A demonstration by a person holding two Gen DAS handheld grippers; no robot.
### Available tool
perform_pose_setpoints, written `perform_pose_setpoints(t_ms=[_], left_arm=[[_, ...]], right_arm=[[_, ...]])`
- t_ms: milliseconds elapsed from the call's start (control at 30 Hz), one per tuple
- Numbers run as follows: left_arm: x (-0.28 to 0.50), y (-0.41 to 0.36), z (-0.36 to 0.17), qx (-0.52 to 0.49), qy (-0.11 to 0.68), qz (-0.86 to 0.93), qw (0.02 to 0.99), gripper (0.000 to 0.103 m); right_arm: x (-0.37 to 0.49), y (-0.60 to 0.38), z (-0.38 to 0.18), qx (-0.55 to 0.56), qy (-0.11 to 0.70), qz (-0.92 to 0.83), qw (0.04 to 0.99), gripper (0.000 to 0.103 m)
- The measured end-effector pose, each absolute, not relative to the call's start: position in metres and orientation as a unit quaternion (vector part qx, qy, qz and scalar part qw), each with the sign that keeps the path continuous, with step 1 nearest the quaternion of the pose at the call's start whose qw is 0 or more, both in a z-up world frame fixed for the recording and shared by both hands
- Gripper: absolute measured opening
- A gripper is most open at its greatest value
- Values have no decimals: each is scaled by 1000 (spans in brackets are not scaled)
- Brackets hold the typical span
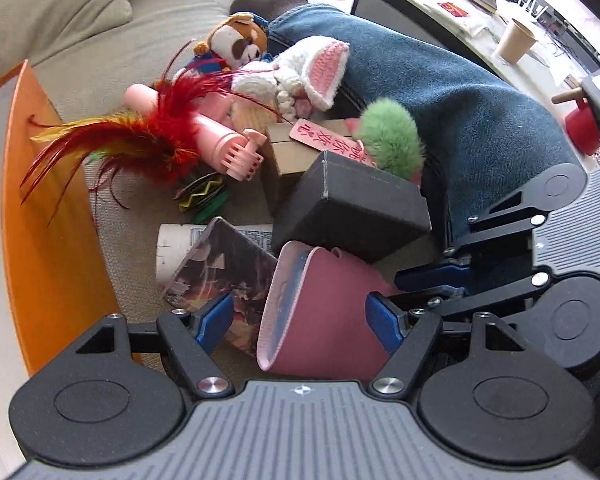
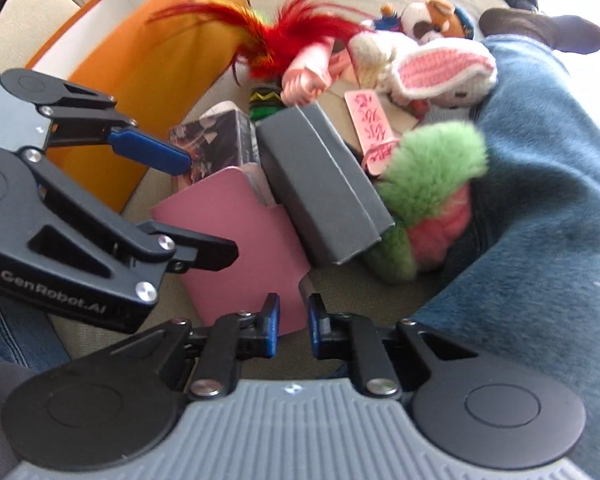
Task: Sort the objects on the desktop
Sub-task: 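Move the left tool toward the pink card wallet in the pile, then grasp the pink card wallet with the left tool and lift it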
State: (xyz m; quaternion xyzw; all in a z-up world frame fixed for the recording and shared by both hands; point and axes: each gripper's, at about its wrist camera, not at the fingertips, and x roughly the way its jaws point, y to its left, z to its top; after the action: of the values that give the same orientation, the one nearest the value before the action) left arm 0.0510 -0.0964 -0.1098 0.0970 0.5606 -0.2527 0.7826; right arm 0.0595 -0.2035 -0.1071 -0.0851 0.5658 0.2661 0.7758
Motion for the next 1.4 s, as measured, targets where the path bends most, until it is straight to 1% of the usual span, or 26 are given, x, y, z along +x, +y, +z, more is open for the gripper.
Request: perform_pose_setpoints(t_ms=[100,167,200,267,333,400,600,767,800,833,933,1033,1067,1133,1167,1200,1233,1400], left_arm=[[55,-94,-113,77,575,-260,772,85],[57,-92,-116,49,590,-270,760,76],[58,-92,-116,41,595,-270,756,77],[56,-93,-115,49,590,-265,761,71],[54,-92,-112,54,587,-250,768,51],[53,-90,-107,50,590,-244,768,41],[50,-92,-89,12,597,-299,744,41],[57,-108,-106,-7,625,-299,721,40],[55,-112,-109,-4,626,-291,723,33],[55,-114,-111,2,625,-285,726,28],[47,-114,-105,5,616,-283,735,24],[33,-107,-91,24,598,-264,756,23],[28,-104,-86,30,592,-255,764,23],[18,-96,-75,36,580,-234,780,22],[13,-91,-71,39,575,-222,787,22],[9,-86,-67,42,569,-207,794,22],[5,-83,-65,47,564,-193,802,22],[-6,-65,-50,66,532,-133,834,22]], right_arm=[[62,-202,-110,-95,567,272,772,11],[63,-203,-111,-96,567,275,770,11],[63,-203,-111,-96,567,277,770,11],[64,-205,-111,-94,567,277,770,11],[64,-207,-110,-93,566,277,771,10],[62,-208,-108,-95,564,276,772,10],[55,-213,-96,-106,555,276,777,11],[50,-219,-87,-110,548,271,783,14],[49,-219,-86,-111,547,271,784,14],[48,-220,-84,-110,545,271,786,15],[46,-227,-78,-100,541,270,791,17],[46,-233,-71,-79,535,272,796,23],[46,-234,-69,-71,533,273,797,27],[44,-233,-67,-51,530,274,801,36],[33,-220,-71,-41,527,273,804,43],[46,-224,-76,-31,525,271,807,47],[48,-223,-72,-21,523,268,809,47],[57,-196,-89,22,531,273,802,48]])
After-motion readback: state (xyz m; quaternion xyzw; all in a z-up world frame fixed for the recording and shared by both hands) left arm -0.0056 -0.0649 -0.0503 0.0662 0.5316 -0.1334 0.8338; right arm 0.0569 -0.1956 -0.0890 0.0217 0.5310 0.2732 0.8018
